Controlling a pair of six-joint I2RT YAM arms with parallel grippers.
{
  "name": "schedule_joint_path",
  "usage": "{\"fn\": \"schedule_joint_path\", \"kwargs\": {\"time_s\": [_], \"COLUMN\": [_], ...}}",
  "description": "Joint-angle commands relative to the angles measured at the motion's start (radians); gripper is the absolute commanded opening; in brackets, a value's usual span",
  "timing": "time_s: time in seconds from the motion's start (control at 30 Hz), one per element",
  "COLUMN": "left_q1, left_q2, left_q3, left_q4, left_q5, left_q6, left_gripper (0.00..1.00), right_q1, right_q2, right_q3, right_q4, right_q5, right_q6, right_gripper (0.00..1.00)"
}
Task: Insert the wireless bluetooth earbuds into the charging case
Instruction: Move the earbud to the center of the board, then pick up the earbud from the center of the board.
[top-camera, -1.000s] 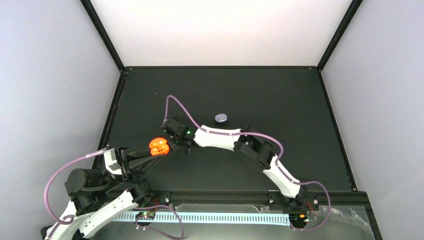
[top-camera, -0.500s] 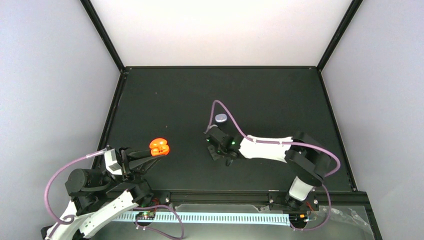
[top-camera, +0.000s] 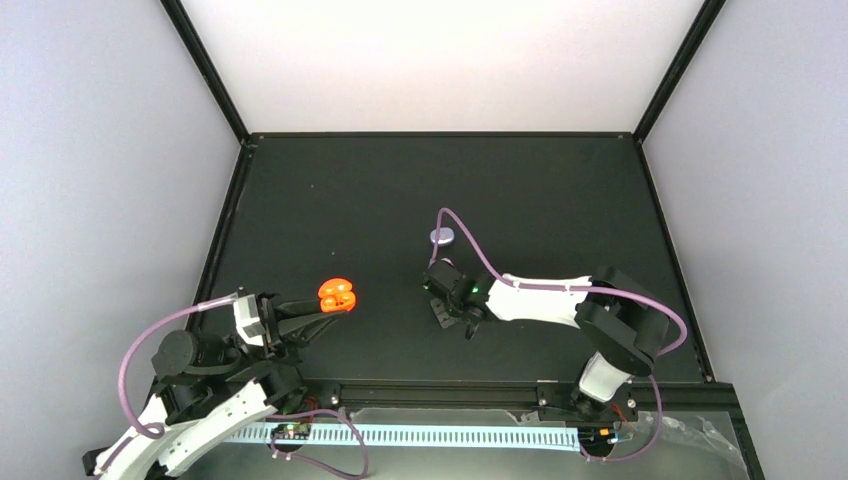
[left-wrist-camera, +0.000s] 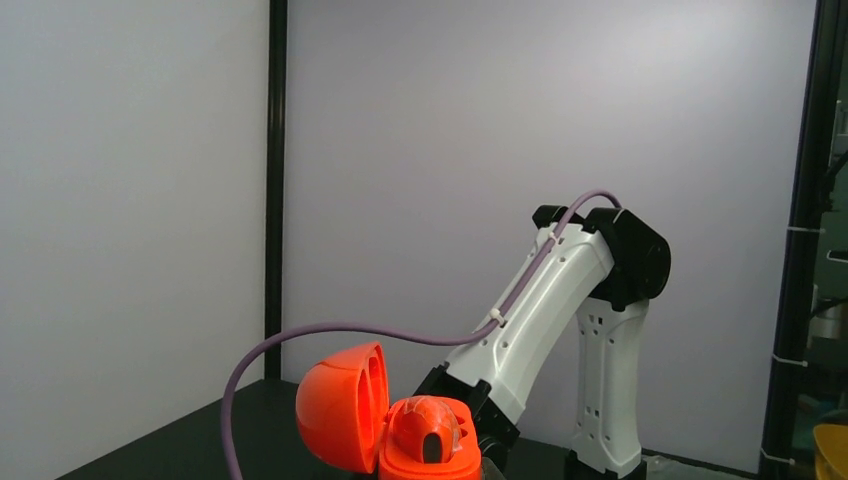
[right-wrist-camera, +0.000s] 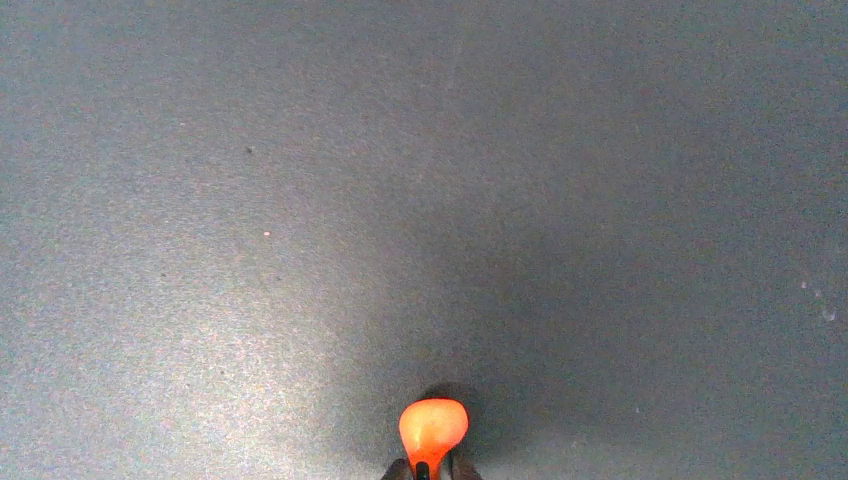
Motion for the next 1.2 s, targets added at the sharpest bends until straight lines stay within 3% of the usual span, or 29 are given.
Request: {"fn": "schedule_joint_path", "kwargs": {"time_s": [0.0, 0.6, 1.17], "left_q1": [-0.007, -0.007, -0.007], "left_q2": [0.006, 0.009, -0.007], "left_q3": [0.0, -0.003, -0.011], "left_q4": [0.034, 0.043, 0.033], "left_q5": [0.02, 0.023, 0.015], "left_q6": [-0.008, -0.016, -0.019], "left_gripper": [0.01, 0.02, 0.02], "right_q1": [-0.006, -0.015, -0.027], "right_q2": [0.008, 0.06, 0.101], "right_q3": [0.022, 0.075, 0.064], "right_q4": [-0.042, -0.054, -0.055], "right_q5": [0.029, 0.03, 0.002], "right_q6": [0.004, -0.009, -0.012], "right_gripper": [0.12, 0.29, 0.21]}}
